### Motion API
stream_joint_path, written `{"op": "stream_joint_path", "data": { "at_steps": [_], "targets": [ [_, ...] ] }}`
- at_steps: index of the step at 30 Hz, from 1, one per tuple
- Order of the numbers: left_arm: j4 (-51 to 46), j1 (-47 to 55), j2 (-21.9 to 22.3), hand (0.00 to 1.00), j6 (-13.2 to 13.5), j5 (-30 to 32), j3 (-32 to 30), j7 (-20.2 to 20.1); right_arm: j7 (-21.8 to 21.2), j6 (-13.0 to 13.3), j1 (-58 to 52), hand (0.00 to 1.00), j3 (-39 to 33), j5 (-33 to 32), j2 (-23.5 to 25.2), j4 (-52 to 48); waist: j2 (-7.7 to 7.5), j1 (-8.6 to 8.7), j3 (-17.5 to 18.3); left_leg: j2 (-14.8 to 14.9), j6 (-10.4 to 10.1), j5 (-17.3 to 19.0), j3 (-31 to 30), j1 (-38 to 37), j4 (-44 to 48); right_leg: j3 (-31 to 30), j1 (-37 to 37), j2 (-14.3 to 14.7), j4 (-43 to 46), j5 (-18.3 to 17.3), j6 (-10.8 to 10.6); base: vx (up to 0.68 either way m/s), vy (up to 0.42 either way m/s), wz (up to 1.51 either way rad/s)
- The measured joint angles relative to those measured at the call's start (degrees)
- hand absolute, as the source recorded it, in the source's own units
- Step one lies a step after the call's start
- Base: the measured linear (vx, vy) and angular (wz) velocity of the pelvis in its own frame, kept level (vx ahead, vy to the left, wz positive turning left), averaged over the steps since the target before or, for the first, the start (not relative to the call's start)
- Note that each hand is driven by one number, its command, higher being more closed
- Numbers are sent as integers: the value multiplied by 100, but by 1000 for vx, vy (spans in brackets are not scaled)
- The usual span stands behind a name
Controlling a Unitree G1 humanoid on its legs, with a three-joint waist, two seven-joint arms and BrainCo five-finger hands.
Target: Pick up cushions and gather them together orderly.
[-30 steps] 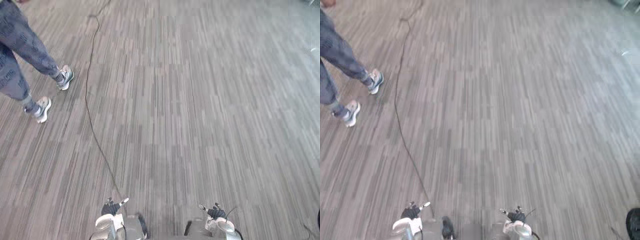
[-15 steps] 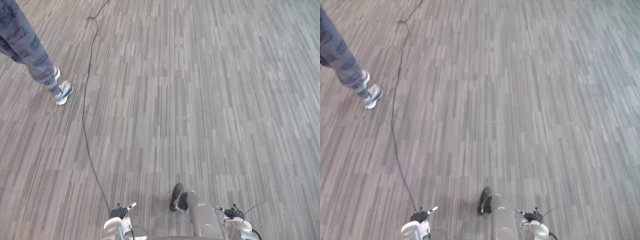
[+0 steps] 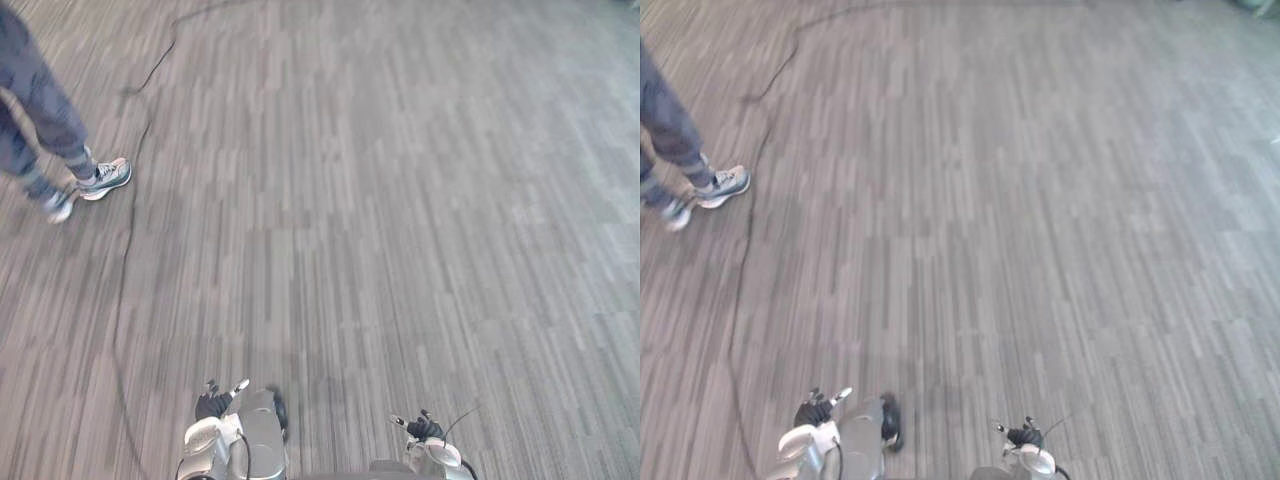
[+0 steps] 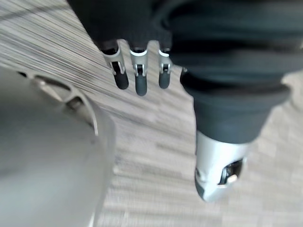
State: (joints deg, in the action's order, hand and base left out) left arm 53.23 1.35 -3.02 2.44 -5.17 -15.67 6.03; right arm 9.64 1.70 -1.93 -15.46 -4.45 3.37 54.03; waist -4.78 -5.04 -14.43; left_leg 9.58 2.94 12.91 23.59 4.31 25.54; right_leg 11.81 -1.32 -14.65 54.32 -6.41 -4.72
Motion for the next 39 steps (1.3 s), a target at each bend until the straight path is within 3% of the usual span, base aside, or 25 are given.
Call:
{"op": "stream_joint_path", "data": {
  "at_steps": [2,5,6,8,9,10,12,13,14,16,17,18,21,23,25,27,28,29,30,31,32,33,35,37,39],
  "targets": [
    [108,-40,-6,0,-31,14,154,16,-14,1,-20,0,1,8,4,-173,13,69,24,-11,-214,310,325,-806,-531,639,-753,-129,639,-410,313,507,98,-81],
    [359,-245,-38,0,-42,20,329,6,-49,25,85,0,13,20,-84,-287,11,287,-6,-71,-424,446,735,-1545,-1176,1830,-1813,6,-551,-821,530,556,78,-59],
    [391,-303,-20,0,-47,52,388,4,-67,-2,218,0,32,77,-232,-101,83,329,-49,-73,-433,441,870,-1856,-1447,2265,-1987,256,-1656,-712,688,720,41,-40],
    [502,-280,-24,0,-46,75,433,-7,-78,-6,216,0,-13,106,-332,61,54,429,-48,-241,-515,395,920,-2299,-1733,2580,-2119,638,-3501,53,774,699,6,-21],
    [564,-194,-27,0,-43,128,429,-15,-80,-26,161,0,-18,133,-385,137,-42,503,-23,-416,-797,370,894,-2601,-1785,2536,-2081,712,-4174,610,1128,565,-45,-12],
    [627,-206,55,0,-51,178,378,-13,-100,-46,201,0,-222,142,-519,164,257,531,-18,-258,-1095,280,920,-2939,-1810,2407,-2028,854,-3732,888,1857,664,-32,-25],
    [585,-249,112,0,-37,298,323,-46,-142,-66,199,0,-427,224,-559,77,446,578,21,35,-1541,-266,808,-2909,-1248,2404,-2107,807,-2898,122,1783,707,-76,-28],
    [580,-254,118,0,-35,346,292,-50,-159,-75,185,0,-503,224,-525,59,500,602,5,299,-1488,-557,619,-2740,-528,2378,-1944,906,-2750,-148,1721,726,-185,-35],
    [516,-222,188,0,-47,398,103,-61,-158,-92,150,0,-473,227,-493,-2,631,588,-29,967,-960,-1436,45,-1920,1688,2267,-1444,1254,-2919,-418,1636,572,-145,-39],
    [362,-160,286,0,-50,395,70,-81,-159,-127,120,0,-318,228,-425,-72,656,546,-64,1291,-943,-1137,-201,-1167,3359,2002,-1033,1580,-3126,-572,1629,548,-83,-77],
    [87,-101,307,0,-33,390,7,-120,-156,-134,115,0,-148,223,-342,-98,599,443,-89,1319,-885,-518,-387,-367,4210,1676,-452,1783,-3445,-735,1660,540,-35,-103],
    [29,-86,304,0,-30,390,-18,-121,-159,-151,121,0,-90,222,-338,-92,579,426,-82,1295,-841,-353,-378,-116,4213,1531,-236,1845,-3609,-755,1626,626,-21,-95],
    [-188,37,268,0,16,368,-39,-119,-150,-182,107,0,175,210,-320,-89,493,352,-55,1074,-568,159,-378,799,3294,893,522,1940,-4164,-821,1468,460,39,-108],
    [-365,181,311,0,106,163,-148,-104,-149,-201,110,0,323,212,-293,-85,418,120,-59,516,-623,163,-906,1345,1253,127,1070,1837,-4480,-944,1239,508,154,-143],
    [-429,223,370,0,165,76,-143,-87,-132,-198,107,0,327,216,-263,-65,428,76,-28,221,-855,-131,-1245,1473,-53,-248,1278,1736,-4492,-1115,978,643,308,-129],
    [-417,270,367,0,185,-31,-141,-84,-89,-203,52,0,333,218,-196,-26,328,8,147,44,-788,-881,-1348,1478,-378,-702,1488,1530,-4467,-1357,650,679,340,-133],
    [-406,296,295,0,172,-28,-145,-78,-74,-200,-53,0,332,223,-70,-23,150,-45,357,-39,-605,-942,-1230,1420,-146,-901,1482,1333,-4309,-1378,562,752,340,-129],
    [-337,259,188,0,175,7,-122,-76,-110,-202,-61,0,415,238,32,26,11,-55,416,27,-541,-614,-848,1234,115,-920,1215,1091,-3548,-1282,286,884,415,-118],
    [-267,244,151,0,169,11,-115,-78,-120,-197,-43,0,427,243,31,73,-7,-55,425,38,-525,-507,-752,1139,174,-888,1044,1029,-3074,-1201,158,817,412,-101],
    [-125,199,96,0,145,18,-63,-56,-131,-189,-39,0,414,264,36,69,-32,-32,408,-30,-485,-252,-566,748,122,-653,558,736,-1796,-761,-66,486,279,-69],
    [-34,179,63,0,100,47,2,-40,-131,-163,-28,0,367,286,13,57,9,29,382,-110,-475,-64,-526,412,-41,-470,210,507,-933,-401,-94,590,290,-54],
    [116,153,-15,0,40,64,174,-19,-156,-116,4,0,346,339,5,35,42,153,353,-206,-456,112,-519,-17,-225,-208,-48,271,-146,-502,-70,566,205,-14],
    [286,68,-74,0,-17,69,460,0,-198,-65,73,0,362,362,-7,50,76,285,345,-250,-434,216,-383,-797,-751,411,-431,132,155,-849,147,551,156,-14],
    [412,0,-71,0,-30,80,681,-10,-229,-40,174,0,457,416,-126,79,192,294,326,-223,-479,188,-138,-1470,-1408,1165,-1025,177,-556,-1136,439,584,151,-44],
    [533,-73,-71,0,-45,138,856,-13,-237,-61,322,0,457,446,-278,107,253,397,274,-234,-489,182,83,-1892,-1857,1686,-1620,416,-2056,-826,518,512,76,-24]
  ]
}}
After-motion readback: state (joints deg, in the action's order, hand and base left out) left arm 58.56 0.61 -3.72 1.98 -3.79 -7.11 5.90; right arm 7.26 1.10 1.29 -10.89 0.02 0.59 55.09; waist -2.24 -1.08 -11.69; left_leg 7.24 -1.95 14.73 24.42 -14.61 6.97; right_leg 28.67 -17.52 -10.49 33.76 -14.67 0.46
